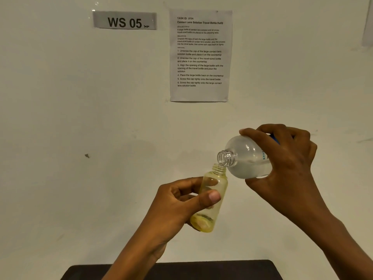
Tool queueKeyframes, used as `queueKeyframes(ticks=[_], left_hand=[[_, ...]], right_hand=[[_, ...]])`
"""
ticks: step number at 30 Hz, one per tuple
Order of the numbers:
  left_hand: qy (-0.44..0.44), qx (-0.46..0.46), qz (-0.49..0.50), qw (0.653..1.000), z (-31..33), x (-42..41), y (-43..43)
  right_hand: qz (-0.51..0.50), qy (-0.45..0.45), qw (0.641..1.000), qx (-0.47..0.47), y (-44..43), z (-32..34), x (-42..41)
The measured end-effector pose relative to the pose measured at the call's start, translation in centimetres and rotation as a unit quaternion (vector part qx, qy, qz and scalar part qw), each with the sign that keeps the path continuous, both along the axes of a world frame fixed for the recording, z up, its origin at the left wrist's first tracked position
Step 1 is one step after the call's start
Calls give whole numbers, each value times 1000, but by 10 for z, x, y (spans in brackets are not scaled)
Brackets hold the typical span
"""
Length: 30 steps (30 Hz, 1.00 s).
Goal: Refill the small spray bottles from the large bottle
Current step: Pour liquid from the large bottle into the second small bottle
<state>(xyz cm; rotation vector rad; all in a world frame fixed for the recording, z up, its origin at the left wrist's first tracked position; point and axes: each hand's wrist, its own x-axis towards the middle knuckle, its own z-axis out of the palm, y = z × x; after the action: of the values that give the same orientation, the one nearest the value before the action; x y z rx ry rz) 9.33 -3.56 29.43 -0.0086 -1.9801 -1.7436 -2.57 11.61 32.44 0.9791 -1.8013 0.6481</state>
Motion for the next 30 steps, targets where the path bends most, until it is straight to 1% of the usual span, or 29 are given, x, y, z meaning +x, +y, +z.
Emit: queueKeyframes(ticks=[30], left_hand=[[-7, 15, 1, 1000, -2, -3, -3]], right_hand=[[0, -2, 1000, -8, -6, -2, -1]])
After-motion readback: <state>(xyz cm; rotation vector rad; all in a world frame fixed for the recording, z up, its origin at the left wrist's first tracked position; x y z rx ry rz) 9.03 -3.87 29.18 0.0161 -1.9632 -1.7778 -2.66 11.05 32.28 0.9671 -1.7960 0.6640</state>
